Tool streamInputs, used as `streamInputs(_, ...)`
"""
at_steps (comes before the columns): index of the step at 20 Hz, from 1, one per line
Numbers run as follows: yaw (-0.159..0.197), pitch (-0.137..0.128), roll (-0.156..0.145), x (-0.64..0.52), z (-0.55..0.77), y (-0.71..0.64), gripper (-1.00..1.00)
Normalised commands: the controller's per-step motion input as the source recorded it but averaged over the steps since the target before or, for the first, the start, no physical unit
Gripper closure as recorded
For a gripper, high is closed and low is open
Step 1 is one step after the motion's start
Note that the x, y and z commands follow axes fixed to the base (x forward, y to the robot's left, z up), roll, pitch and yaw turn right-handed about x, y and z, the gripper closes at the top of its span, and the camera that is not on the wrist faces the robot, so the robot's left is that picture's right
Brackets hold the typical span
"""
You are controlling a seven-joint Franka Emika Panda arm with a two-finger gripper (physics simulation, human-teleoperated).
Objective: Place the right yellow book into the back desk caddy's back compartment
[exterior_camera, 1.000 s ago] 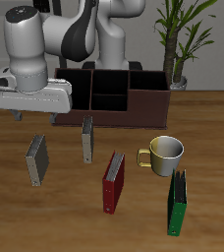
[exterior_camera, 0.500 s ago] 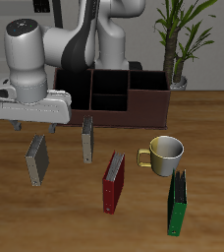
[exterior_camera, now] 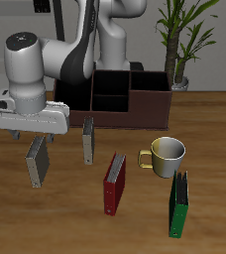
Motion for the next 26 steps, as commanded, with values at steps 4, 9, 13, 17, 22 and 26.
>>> streamInputs(4,-0.016,0.001,-0.021,-0.01,-0.18,-0.16,-1.0)
streamInputs(9,-0.005,0.008,-0.005,0.02,-0.22,-0.03,-1.0)
streamInputs(13,-0.009,0.037,-0.008,0.07,-0.31,0.03,-1.0)
streamInputs(17,-0.009,0.021,-0.008,0.05,-0.24,0.05,-1.0)
streamInputs(22,0.0,0.018,0.01,0.01,-0.15,0.04,1.0)
streamInputs(26,-0.002,0.014,0.006,-0.02,-0.08,0.01,1.0)
